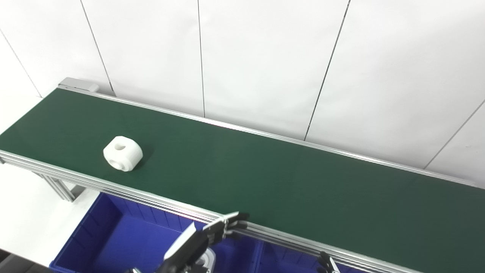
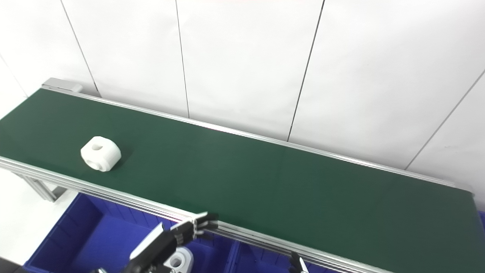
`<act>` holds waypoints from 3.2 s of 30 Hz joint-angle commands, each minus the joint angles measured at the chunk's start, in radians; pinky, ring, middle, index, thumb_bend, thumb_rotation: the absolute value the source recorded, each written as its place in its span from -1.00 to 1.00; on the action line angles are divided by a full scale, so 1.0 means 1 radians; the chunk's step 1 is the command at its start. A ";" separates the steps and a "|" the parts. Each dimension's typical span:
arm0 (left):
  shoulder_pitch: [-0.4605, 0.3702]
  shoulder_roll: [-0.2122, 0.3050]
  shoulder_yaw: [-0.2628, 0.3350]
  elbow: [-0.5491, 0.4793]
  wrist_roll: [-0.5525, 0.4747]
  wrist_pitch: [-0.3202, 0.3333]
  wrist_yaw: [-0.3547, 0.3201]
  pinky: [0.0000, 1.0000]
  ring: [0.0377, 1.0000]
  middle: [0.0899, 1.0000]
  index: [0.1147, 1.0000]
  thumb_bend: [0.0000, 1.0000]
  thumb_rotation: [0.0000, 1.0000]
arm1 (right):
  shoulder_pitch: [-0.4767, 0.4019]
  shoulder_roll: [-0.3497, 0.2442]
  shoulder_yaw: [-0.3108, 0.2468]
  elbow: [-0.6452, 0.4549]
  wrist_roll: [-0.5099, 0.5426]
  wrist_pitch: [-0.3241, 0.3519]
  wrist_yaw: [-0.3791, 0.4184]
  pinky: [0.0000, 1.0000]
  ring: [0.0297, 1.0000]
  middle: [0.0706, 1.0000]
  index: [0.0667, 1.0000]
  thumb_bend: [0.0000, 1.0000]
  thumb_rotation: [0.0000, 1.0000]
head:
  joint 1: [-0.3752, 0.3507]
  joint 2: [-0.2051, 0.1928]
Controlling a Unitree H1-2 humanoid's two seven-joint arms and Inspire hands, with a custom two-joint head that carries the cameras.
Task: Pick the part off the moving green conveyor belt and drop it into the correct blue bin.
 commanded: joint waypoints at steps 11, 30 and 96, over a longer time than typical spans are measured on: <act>-0.251 0.084 0.107 -0.128 0.041 0.204 0.012 0.65 0.84 0.91 0.88 0.38 -0.35 | -0.012 0.031 -0.018 -0.060 -0.005 -0.030 -0.028 0.54 0.70 0.76 0.83 0.39 -0.49 | -0.034 0.086; -0.538 0.334 0.140 0.131 0.215 0.281 -0.038 0.77 0.90 0.95 0.86 0.44 -0.58 | -0.050 0.027 -0.011 -0.017 0.013 -0.064 -0.028 0.53 0.70 0.76 0.85 0.35 -0.52 | 0.018 0.079; -0.370 0.237 0.124 0.240 0.325 -0.028 0.255 -0.02 -0.13 -0.11 -0.12 0.00 -1.00 | 0.009 0.055 0.001 -0.143 0.019 -0.016 -0.009 0.56 0.73 0.79 0.88 0.30 -0.45 | -0.099 0.241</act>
